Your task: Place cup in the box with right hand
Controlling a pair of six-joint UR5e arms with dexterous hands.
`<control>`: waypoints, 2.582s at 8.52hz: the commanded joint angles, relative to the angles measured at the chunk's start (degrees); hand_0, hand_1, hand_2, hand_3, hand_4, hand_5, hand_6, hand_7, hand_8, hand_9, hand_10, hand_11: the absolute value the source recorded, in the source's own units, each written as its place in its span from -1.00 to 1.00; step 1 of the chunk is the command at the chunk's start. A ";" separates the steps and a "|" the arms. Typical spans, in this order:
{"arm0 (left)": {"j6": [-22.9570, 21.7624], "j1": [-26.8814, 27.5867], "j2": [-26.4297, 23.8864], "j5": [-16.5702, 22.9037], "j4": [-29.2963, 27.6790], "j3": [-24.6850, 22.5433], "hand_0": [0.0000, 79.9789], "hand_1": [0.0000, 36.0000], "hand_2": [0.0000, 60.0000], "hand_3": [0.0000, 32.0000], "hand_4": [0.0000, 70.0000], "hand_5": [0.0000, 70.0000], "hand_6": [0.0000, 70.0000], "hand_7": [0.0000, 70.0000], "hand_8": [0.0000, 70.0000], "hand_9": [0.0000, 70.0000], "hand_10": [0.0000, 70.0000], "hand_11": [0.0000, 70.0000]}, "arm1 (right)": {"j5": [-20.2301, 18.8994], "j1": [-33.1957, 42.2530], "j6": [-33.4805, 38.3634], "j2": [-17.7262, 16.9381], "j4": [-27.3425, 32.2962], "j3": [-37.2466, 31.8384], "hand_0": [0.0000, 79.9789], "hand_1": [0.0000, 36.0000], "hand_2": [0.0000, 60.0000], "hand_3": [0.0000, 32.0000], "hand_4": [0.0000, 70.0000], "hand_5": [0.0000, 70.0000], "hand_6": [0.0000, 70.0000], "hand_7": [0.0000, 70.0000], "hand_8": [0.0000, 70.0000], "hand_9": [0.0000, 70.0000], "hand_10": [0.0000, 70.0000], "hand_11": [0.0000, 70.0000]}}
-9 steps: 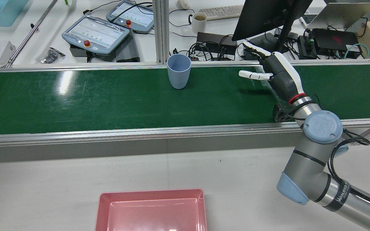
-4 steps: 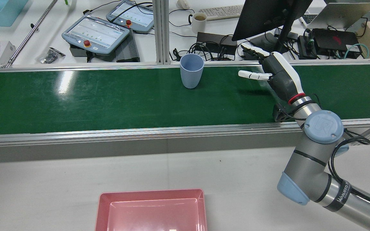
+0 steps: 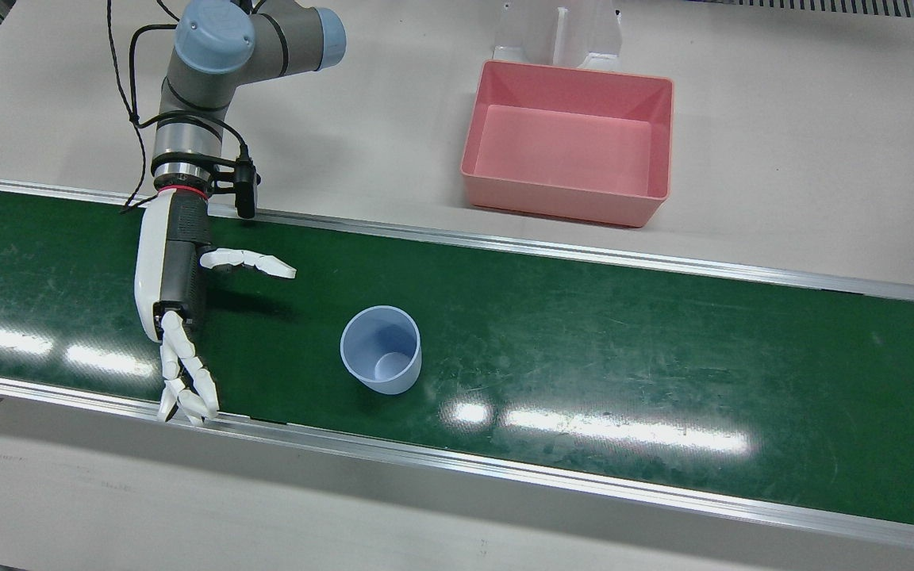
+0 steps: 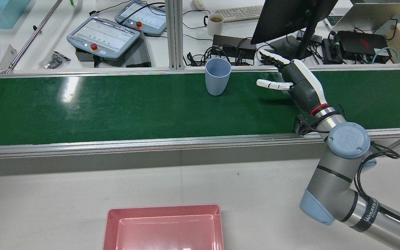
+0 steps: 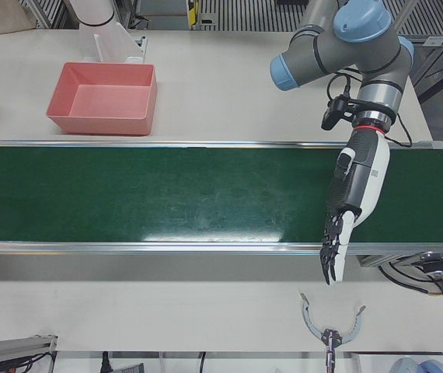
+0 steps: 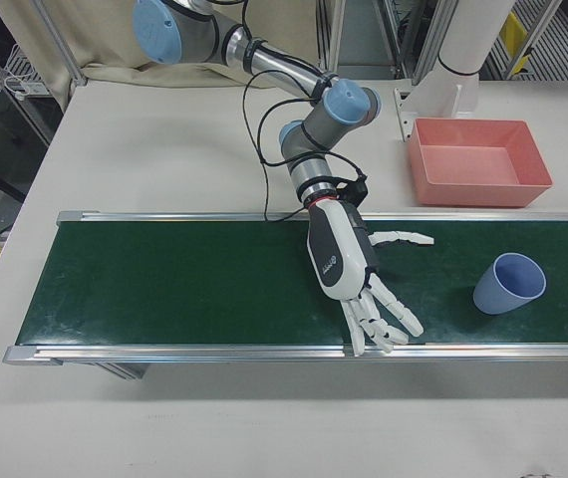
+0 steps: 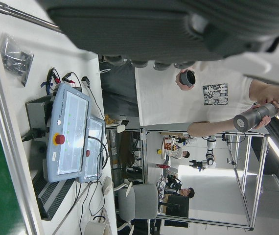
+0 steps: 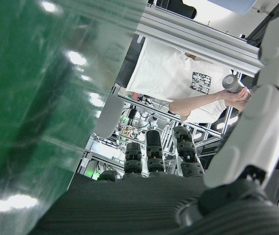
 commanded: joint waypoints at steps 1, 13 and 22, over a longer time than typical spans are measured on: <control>0.00 0.00 0.00 -0.07 0.09 0.00 -1.00 -1.00 -1.00 -1.00 -1.00 -1.00 -1.00 -1.00 -1.00 -1.00 -1.00 -1.00 | 0.08 -0.47 0.00 0.04 0.00 0.00 0.20 -1.00 -1.00 -0.90 -0.59 -0.92 -0.83 -0.12 -0.81 -0.54 -1.00 -1.00; 0.00 0.00 0.00 -0.07 0.00 0.00 -1.00 -1.00 -1.00 -1.00 -1.00 -1.00 -1.00 -1.00 -1.00 -1.00 -1.00 -1.00 | 0.17 -0.39 -0.18 0.22 0.00 -0.35 0.16 -0.93 -0.96 -1.00 -0.52 -0.93 -0.80 0.00 -0.79 -0.51 -1.00 -1.00; 0.00 0.00 0.00 -0.07 0.00 0.00 -1.00 -1.00 -1.00 -1.00 -1.00 -1.00 -1.00 -1.00 -1.00 -1.00 -1.00 -1.00 | -0.09 2.25 0.09 -1.72 0.00 -0.09 -0.07 -0.35 -0.30 -0.88 -1.00 -0.93 -0.82 -0.11 -0.79 -0.52 -1.00 -1.00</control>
